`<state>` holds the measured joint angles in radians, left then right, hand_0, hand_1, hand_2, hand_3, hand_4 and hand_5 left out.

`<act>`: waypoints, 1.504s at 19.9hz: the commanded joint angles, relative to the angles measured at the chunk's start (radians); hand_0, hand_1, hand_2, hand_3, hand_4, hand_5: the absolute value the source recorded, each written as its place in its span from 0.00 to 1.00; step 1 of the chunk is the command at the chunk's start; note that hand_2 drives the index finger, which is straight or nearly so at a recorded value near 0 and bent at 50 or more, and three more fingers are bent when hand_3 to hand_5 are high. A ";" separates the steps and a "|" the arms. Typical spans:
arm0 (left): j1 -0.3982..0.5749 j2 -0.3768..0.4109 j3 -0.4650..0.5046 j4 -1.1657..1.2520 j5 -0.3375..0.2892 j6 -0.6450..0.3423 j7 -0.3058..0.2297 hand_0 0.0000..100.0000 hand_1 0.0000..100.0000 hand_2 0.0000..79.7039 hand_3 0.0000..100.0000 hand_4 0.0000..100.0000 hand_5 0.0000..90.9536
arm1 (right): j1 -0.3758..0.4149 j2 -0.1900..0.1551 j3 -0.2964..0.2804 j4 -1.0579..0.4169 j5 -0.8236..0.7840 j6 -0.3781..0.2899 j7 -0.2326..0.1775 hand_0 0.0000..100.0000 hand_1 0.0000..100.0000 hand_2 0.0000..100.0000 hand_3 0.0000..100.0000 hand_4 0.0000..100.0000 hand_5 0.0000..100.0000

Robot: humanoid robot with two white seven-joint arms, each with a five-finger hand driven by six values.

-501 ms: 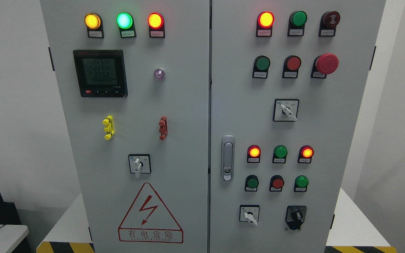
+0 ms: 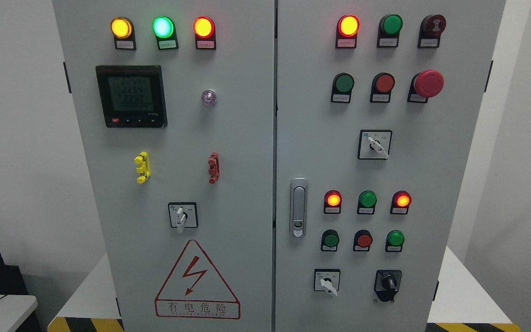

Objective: Turn on light switch 1

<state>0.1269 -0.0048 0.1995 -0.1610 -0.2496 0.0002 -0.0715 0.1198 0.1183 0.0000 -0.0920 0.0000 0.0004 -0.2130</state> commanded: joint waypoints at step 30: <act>0.168 -0.035 0.765 -1.069 -0.007 -0.230 -0.022 0.29 0.12 0.00 0.23 0.37 0.02 | 0.000 0.001 0.023 0.000 0.005 0.000 0.000 0.12 0.39 0.00 0.00 0.00 0.00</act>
<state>0.2900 -0.0352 0.7720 -0.8578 -0.2579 -0.1512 -0.1140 0.1199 0.1185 0.0000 -0.0920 0.0000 0.0004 -0.2130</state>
